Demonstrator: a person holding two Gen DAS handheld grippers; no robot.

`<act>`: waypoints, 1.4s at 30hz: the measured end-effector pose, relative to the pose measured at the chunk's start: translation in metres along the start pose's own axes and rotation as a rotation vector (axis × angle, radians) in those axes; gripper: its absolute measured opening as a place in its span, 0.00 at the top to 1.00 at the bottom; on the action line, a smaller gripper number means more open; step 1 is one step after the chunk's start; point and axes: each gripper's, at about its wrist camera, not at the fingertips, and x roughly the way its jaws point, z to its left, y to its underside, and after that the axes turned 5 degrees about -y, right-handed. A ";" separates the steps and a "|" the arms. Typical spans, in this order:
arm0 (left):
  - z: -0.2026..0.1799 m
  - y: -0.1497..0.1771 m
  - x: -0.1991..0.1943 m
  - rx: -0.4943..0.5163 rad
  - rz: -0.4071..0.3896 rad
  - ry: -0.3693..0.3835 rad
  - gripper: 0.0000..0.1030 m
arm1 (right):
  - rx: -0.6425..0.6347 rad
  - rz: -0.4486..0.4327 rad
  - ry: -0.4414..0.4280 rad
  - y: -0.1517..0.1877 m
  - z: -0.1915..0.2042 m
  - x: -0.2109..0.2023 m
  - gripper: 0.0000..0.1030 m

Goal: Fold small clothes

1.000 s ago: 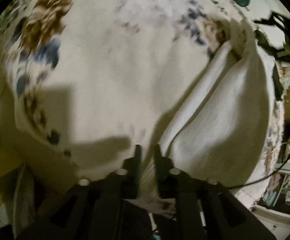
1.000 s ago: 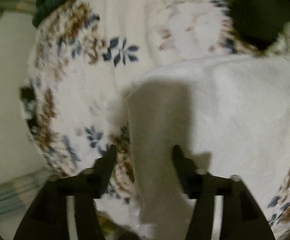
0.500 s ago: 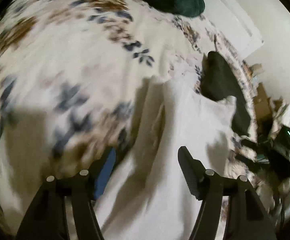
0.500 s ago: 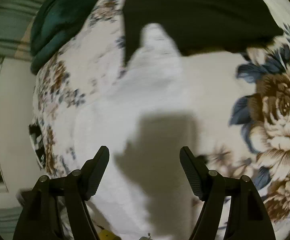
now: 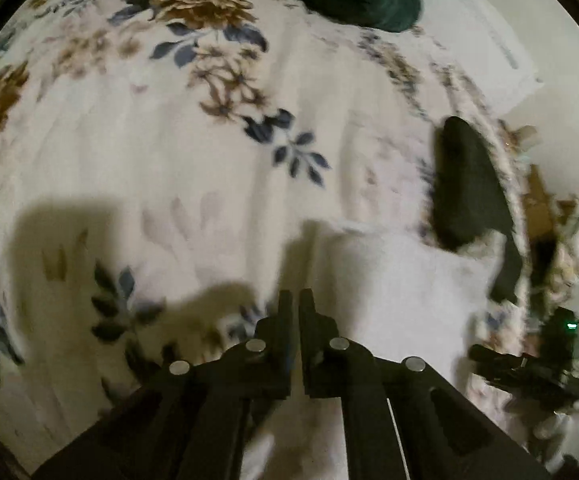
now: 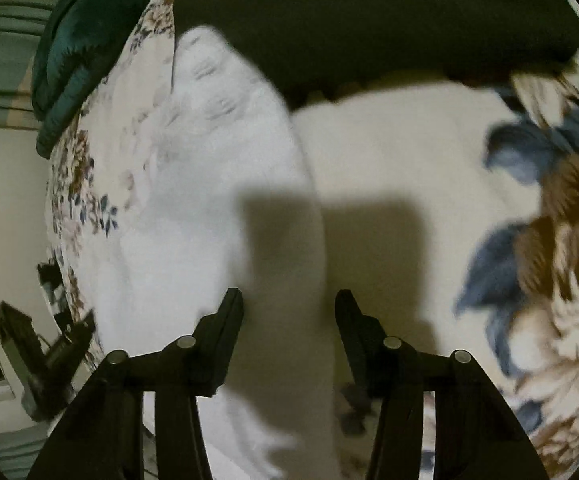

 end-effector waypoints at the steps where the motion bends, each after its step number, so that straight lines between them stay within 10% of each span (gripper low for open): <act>1: 0.001 0.012 -0.011 0.034 0.013 0.011 0.92 | 0.010 0.007 -0.011 0.013 -0.005 -0.008 0.41; 5: 0.017 0.073 -0.048 0.073 0.063 0.052 0.46 | 0.034 0.039 -0.027 0.081 -0.012 -0.029 0.32; 13: 0.057 0.227 -0.052 0.091 0.274 -0.029 0.46 | 0.169 0.172 -0.021 0.261 -0.047 -0.020 0.32; 15: 0.061 0.251 -0.039 0.098 0.297 -0.057 0.48 | 0.197 0.211 -0.031 0.290 -0.056 -0.004 0.32; 16: 0.060 0.263 -0.034 0.119 0.295 -0.086 0.58 | 0.208 0.224 -0.030 0.305 -0.061 0.005 0.32; 17: 0.057 0.269 -0.033 0.136 0.278 -0.099 0.93 | 0.221 0.236 -0.034 0.318 -0.066 0.015 0.32; 18: 0.055 0.275 -0.033 0.146 0.264 -0.112 0.95 | 0.227 0.248 -0.040 0.328 -0.070 0.022 0.32; 27: 0.061 0.278 -0.102 0.073 0.117 -0.108 0.96 | 0.219 0.246 -0.088 0.367 -0.079 0.034 0.46; 38: 0.091 0.265 -0.073 0.080 0.140 -0.149 0.98 | 0.251 0.230 -0.121 0.380 -0.104 0.043 0.44; 40: 0.090 0.268 -0.073 0.089 0.143 -0.148 0.98 | 0.251 0.205 -0.123 0.383 -0.107 0.044 0.62; 41: 0.089 0.269 -0.074 0.096 0.144 -0.152 0.98 | 0.244 0.209 -0.106 0.384 -0.106 0.044 0.96; 42: 0.089 0.271 -0.074 0.101 0.144 -0.156 0.98 | 0.239 0.219 -0.082 0.388 -0.106 0.042 0.95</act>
